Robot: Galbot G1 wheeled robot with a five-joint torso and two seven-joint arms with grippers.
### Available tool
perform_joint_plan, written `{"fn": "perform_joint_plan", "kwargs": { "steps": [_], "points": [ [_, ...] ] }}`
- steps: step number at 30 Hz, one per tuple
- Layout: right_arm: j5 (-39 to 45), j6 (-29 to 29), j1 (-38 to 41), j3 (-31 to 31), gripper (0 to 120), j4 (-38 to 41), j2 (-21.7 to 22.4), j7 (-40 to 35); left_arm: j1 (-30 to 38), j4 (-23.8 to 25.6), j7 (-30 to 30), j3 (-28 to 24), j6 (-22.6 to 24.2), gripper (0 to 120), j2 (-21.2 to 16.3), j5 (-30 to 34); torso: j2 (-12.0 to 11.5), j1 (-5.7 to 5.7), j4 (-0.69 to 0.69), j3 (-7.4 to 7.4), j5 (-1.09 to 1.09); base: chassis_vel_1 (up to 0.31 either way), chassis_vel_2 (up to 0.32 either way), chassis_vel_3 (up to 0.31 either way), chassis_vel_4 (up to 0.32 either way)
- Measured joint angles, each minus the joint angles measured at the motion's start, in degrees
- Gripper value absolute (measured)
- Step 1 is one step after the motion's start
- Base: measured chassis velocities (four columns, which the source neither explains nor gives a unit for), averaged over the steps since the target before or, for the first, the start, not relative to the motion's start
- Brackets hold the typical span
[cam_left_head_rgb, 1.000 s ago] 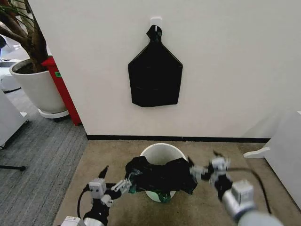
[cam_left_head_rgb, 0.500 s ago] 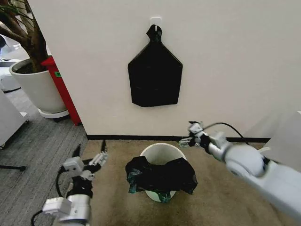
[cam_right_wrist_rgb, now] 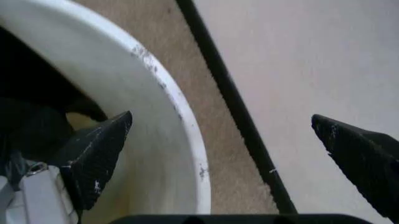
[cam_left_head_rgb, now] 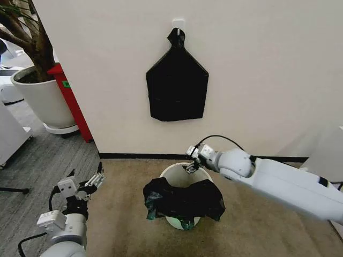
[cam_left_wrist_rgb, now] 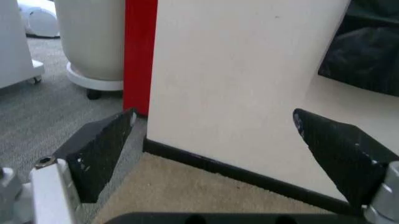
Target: Place the garbage bag over the trash bin.
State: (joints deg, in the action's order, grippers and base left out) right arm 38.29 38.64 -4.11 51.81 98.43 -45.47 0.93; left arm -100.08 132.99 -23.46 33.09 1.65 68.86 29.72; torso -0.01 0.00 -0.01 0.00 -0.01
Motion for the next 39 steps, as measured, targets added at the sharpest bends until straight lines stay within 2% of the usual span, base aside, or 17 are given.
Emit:
{"fn": "perform_joint_plan", "kwargs": {
  "steps": [2, 4, 6, 8, 14, 16, 20, 24, 26, 28, 31, 33, 35, 39],
  "points": [
    [4.00, -0.05, 6.04, 7.11, 100, -1.85, -1.28, 0.31, -0.11, -0.77, 0.08, -0.72, -0.49, 99, 0.41, -0.61, 0.00, 0.00, 0.01, 0.00, 0.00, 0.000, 0.000, 0.000, 0.000],
    [4.78, -0.51, 8.78, 10.77, 100, -3.69, -2.60, 1.16, 0.14, -1.44, 0.09, -1.33, -0.76, 99, 0.64, -0.87, 0.01, 0.00, 0.01, -0.01, -0.05, 0.000, 0.000, 0.000, 0.000],
    [4.99, -0.56, 9.44, 11.95, 100, -4.76, -3.53, 1.47, 0.34, -1.76, 0.09, -1.69, -0.87, 99, 0.77, -1.06, 0.00, 0.00, 0.00, 0.00, -0.03, 0.000, 0.000, 0.000, 0.000],
    [5.61, -0.54, 10.29, 13.75, 100, -7.70, -6.64, 1.70, 0.78, -2.40, 0.10, -2.88, -1.02, 99, 1.19, -1.62, 0.01, 0.00, 0.00, 0.00, 0.02, 0.000, 0.000, 0.000, 0.000],
    [6.54, -0.78, 13.05, 18.50, 100, -13.04, -11.94, 3.13, 0.95, -3.15, 0.16, -5.09, -1.40, 99, 1.63, -2.65, 0.00, 0.00, 0.02, 0.00, 0.00, 0.000, 0.000, 0.000, 0.000],
    [6.55, -1.30, 14.19, 20.40, 92, -15.01, -13.32, 5.13, 1.10, -3.51, 0.16, -5.53, -1.74, 99, 1.88, -3.00, 0.00, 0.00, 0.01, 0.01, 0.01, 0.000, 0.000, 0.000, 0.000],
    [6.83, -1.84, 15.92, 23.05, 86, -16.07, -13.95, 6.74, 1.12, -3.63, 0.16, -5.78, -2.00, 99, 1.94, -3.13, 0.01, 0.00, 0.02, 0.00, 0.00, 0.000, 0.000, 0.000, 0.000],
    [8.55, -2.35, 18.64, 27.32, 66, -16.74, -14.43, 8.58, 1.75, -4.81, 0.18, -6.48, -2.58, 99, 1.93, -3.25, 0.01, 0.00, -0.01, 0.00, 0.00, 0.000, 0.000, 0.000, 0.000],
    [9.22, -2.23, 18.83, 27.64, 64, -16.70, -14.61, 8.60, 1.88, -4.99, 0.18, -6.72, -2.64, 99, 1.94, -3.36, 0.01, 0.00, 0.00, 0.00, 0.00, 0.000, 0.000, 0.000, 0.000],
    [10.52, -2.08, 19.28, 28.39, 55, -16.65, -15.06, 8.60, 2.05, -5.20, 0.17, -7.23, -2.69, 99, 1.94, -3.53, 0.01, 0.00, 0.01, 0.00, 0.00, 0.000, 0.000, 0.000, 0.000],
    [12.96, -1.25, 19.71, 29.15, 41, -16.51, -15.90, 7.36, 2.44, -5.44, 0.16, -7.93, -2.70, 99, 1.77, -3.60, 0.01, 0.00, 0.01, -0.01, 0.00, 0.000, 0.000, 0.000, 0.000],
    [13.31, -1.11, 19.72, 29.17, 39, -16.47, -15.95, 7.01, 2.49, -5.46, 0.15, -7.95, -2.70, 99, 1.72, -3.60, 0.01, 0.00, 0.01, -0.01, 0.00, 0.000, 0.000, 0.000, 0.000],
    [15.03, -0.56, 19.72, 29.22, 29, -16.21, -16.12, 5.25, 2.64, -5.49, 0.09, -7.97, -2.70, 99, 1.53, -3.58, 0.01, 0.00, 0.01, -0.01, 0.00, 0.000, 0.000, 0.000, 0.000],
    [17.51, 0.09, 19.83, 29.50, 20, -15.52, -16.13, 2.89, 2.66, -5.63, -0.04, -7.97, -2.71, 99, 1.34, -3.49, 0.02, 0.00, -0.01, -0.02, -0.01, 0.000, 0.000, 0.000, 0.000]
  ]
}}
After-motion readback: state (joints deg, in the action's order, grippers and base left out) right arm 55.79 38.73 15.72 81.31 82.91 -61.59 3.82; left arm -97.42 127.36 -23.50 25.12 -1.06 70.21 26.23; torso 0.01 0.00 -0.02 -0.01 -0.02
